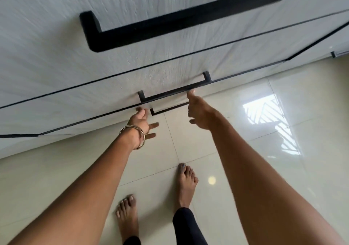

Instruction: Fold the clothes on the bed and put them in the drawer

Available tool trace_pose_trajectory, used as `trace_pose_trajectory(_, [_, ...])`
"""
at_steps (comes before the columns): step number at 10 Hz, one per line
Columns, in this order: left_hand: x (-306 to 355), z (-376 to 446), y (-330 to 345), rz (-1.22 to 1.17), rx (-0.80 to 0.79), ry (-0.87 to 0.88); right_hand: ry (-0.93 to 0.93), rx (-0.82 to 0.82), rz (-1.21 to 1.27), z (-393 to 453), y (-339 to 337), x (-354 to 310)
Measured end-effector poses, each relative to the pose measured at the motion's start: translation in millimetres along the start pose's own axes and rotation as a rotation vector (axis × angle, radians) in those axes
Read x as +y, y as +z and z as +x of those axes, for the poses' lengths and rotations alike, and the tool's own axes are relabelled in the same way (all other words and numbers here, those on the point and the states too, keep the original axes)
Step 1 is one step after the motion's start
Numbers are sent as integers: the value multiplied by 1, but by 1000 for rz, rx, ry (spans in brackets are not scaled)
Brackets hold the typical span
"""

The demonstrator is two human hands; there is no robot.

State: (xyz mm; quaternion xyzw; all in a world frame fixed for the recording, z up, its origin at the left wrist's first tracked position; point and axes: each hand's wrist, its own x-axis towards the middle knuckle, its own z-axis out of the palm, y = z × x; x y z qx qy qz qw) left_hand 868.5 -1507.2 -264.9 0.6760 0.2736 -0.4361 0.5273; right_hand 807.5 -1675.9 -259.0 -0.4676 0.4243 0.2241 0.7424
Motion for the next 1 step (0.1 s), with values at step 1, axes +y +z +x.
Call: trace_pose_trajectory(1, [5,-3,-9,332,13,41,-10,5,69,1,8,14])
